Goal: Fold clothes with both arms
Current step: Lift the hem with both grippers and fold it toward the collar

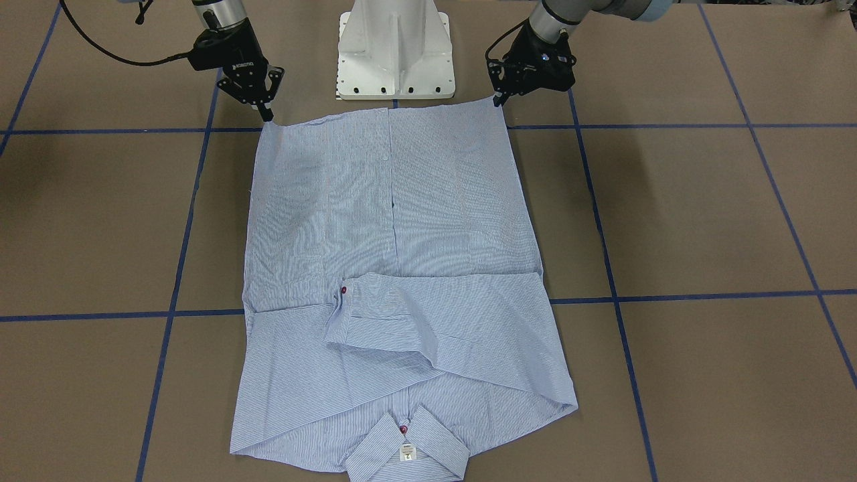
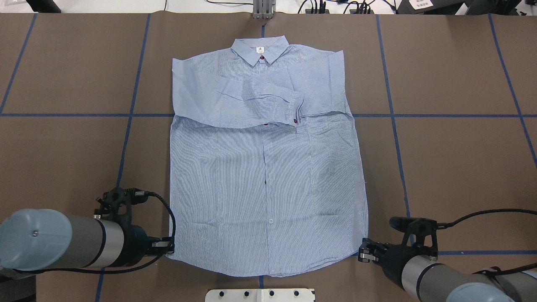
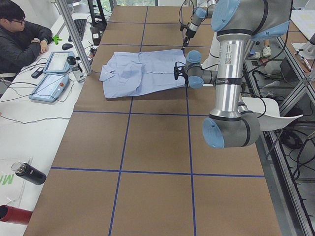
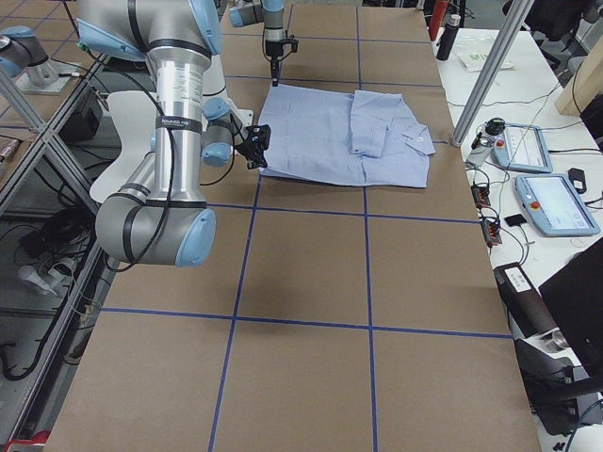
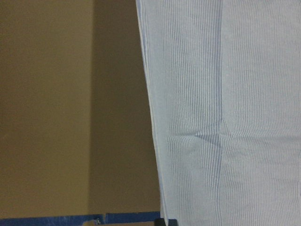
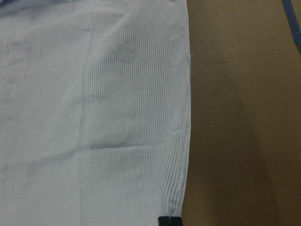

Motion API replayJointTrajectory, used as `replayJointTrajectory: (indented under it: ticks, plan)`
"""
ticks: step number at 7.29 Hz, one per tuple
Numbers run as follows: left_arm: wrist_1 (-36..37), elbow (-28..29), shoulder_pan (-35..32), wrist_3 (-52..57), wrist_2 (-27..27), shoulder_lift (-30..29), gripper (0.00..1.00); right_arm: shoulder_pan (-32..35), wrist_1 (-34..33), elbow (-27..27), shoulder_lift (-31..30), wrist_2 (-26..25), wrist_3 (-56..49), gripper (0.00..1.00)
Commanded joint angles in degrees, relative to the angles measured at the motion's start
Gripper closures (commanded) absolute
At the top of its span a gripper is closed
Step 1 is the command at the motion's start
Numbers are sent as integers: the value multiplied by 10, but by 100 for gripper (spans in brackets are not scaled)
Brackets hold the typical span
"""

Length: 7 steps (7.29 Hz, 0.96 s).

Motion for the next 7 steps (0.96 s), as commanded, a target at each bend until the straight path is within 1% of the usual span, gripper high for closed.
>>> replayJointTrajectory:
  ticks: [1, 2, 3, 4, 5, 6, 7]
  plan:
    - [8, -84, -3, -2, -47, 44, 100, 35, -89, 117, -2, 107, 0, 100]
    - [49, -141, -4, -5, -76, 55, 100, 42, -153, 185, 0, 148, 0, 100]
    - [105, -192, -7, -5, -110, 50, 100, 73, -202, 242, 7, 201, 0, 100]
    - [139, -215, -19, -5, -126, 43, 100, 122, -229, 247, 26, 254, 0, 100]
    - [144, -206, -38, -5, -127, 38, 100, 152, -244, 240, 39, 264, -12, 100]
    - [144, -174, -63, -3, -123, 32, 100, 179, -245, 186, 84, 264, -37, 100]
    - [144, -135, -96, 0, -120, 8, 100, 215, -245, 116, 152, 266, -54, 100]
